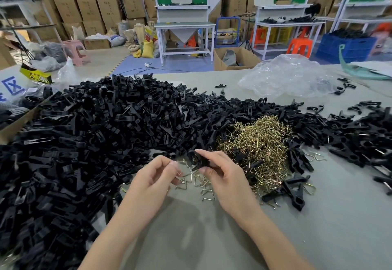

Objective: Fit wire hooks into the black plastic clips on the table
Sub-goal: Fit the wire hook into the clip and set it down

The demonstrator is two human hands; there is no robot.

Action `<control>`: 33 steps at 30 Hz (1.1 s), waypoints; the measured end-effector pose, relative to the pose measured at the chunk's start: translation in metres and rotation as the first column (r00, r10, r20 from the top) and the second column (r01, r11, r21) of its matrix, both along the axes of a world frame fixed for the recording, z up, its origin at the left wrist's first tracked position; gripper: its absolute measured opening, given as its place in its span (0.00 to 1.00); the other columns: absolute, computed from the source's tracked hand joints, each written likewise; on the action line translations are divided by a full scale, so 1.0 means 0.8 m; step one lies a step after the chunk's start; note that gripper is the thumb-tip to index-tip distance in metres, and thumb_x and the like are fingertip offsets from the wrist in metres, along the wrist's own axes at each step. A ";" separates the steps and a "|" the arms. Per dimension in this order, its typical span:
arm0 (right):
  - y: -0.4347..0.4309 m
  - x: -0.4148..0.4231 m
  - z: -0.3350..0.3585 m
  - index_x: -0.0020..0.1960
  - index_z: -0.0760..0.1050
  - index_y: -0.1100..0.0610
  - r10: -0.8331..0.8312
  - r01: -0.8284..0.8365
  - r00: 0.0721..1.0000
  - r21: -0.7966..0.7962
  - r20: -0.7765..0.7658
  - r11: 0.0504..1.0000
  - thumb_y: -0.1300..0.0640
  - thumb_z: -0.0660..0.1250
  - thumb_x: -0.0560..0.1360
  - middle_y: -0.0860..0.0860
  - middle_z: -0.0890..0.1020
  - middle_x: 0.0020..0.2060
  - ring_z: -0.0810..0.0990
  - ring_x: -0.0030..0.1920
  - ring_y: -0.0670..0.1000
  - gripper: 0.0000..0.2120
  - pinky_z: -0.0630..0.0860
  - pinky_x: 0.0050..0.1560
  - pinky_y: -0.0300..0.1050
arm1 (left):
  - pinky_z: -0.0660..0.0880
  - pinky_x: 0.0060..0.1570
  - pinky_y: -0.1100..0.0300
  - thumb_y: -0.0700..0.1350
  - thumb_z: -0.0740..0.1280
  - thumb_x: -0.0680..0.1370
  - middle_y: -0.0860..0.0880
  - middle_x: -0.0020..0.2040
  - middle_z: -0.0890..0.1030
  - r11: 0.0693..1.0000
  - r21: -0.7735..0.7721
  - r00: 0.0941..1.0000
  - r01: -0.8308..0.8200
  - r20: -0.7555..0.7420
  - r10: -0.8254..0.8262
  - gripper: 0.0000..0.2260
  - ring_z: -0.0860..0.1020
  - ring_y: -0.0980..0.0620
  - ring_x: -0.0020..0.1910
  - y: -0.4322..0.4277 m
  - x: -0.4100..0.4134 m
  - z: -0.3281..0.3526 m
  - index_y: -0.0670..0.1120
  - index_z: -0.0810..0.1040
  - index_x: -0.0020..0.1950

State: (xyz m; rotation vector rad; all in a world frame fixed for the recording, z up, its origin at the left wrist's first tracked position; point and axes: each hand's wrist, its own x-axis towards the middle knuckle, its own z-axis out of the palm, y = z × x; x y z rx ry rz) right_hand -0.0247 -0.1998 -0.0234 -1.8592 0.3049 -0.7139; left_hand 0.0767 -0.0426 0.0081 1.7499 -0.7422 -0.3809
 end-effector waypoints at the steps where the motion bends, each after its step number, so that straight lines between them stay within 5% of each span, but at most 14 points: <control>1: 0.000 0.000 -0.001 0.65 0.78 0.42 0.012 -0.012 1.000 -0.016 -0.009 1.000 0.65 0.67 0.79 0.39 0.80 0.55 0.79 0.59 0.43 0.22 0.73 0.60 0.34 | 0.74 0.45 0.54 0.49 0.63 0.82 0.49 0.42 0.84 1.000 -0.012 0.999 0.025 -0.037 -0.026 0.10 0.79 0.54 0.39 0.000 -0.001 0.001 0.51 0.80 0.43; 10: 0.005 0.000 0.000 0.63 0.78 0.40 0.040 -0.041 0.999 -0.075 -0.020 0.996 0.67 0.68 0.77 0.35 0.81 0.57 0.81 0.57 0.42 0.24 0.73 0.61 0.33 | 0.73 0.41 0.64 0.44 0.64 0.81 0.49 0.34 0.81 0.998 -0.022 0.987 0.057 -0.149 -0.060 0.15 0.77 0.56 0.37 -0.008 -0.008 0.006 0.54 0.77 0.35; 16: 0.005 0.000 -0.003 0.55 0.79 0.41 0.057 -0.058 0.998 -0.024 -0.031 0.998 0.67 0.68 0.77 0.39 0.85 0.49 0.84 0.52 0.42 0.20 0.75 0.54 0.30 | 0.72 0.44 0.56 0.44 0.65 0.81 0.49 0.33 0.81 0.999 0.008 0.990 0.044 -0.135 -0.042 0.11 0.76 0.55 0.35 -0.006 -0.005 0.004 0.45 0.74 0.38; 20: 0.006 0.000 -0.002 0.55 0.79 0.41 0.051 -0.052 0.999 -0.038 -0.017 0.998 0.68 0.69 0.76 0.38 0.85 0.49 0.84 0.51 0.42 0.21 0.75 0.54 0.29 | 0.71 0.44 0.54 0.45 0.65 0.81 0.50 0.33 0.81 0.998 0.049 0.995 0.040 -0.089 -0.035 0.12 0.74 0.54 0.35 -0.006 -0.003 0.001 0.47 0.74 0.37; 23: 0.004 -0.001 -0.002 0.54 0.80 0.42 0.039 -0.040 0.999 -0.047 -0.002 0.998 0.70 0.68 0.76 0.38 0.85 0.48 0.84 0.50 0.41 0.22 0.75 0.53 0.29 | 0.72 0.44 0.55 0.50 0.69 0.78 0.50 0.34 0.80 0.997 0.000 0.978 0.082 -0.191 -0.081 0.12 0.75 0.53 0.37 -0.008 -0.007 0.001 0.52 0.76 0.35; 25: 0.003 -0.003 0.000 0.55 0.81 0.42 0.039 -0.039 0.999 -0.053 -0.002 0.998 0.70 0.68 0.76 0.36 0.84 0.49 0.84 0.50 0.41 0.22 0.75 0.52 0.29 | 0.76 0.42 0.56 0.55 0.71 0.72 0.47 0.36 0.80 0.988 -0.107 0.920 0.108 -0.365 -0.140 0.10 0.78 0.50 0.38 -0.011 -0.013 0.003 0.49 0.78 0.41; 28: 0.002 -0.005 0.001 0.56 0.82 0.44 0.044 -0.045 0.999 -0.070 -0.017 0.997 0.70 0.67 0.76 0.36 0.84 0.48 0.84 0.50 0.41 0.21 0.75 0.52 0.29 | 0.81 0.36 0.54 0.50 0.70 0.72 0.43 0.39 0.81 0.966 -0.254 0.788 0.051 -0.584 -0.195 0.18 0.81 0.45 0.36 -0.017 -0.017 0.000 0.39 0.74 0.54; 33: 0.001 -0.006 0.004 0.59 0.83 0.47 0.070 -0.069 0.998 -0.128 0.005 0.989 0.68 0.67 0.77 0.37 0.83 0.54 0.83 0.53 0.42 0.19 0.76 0.55 0.33 | 0.78 0.32 0.55 0.51 0.64 0.77 0.42 0.39 0.79 0.948 -0.296 0.712 0.120 -0.639 -0.289 0.18 0.80 0.45 0.35 -0.011 -0.019 0.005 0.50 0.79 0.65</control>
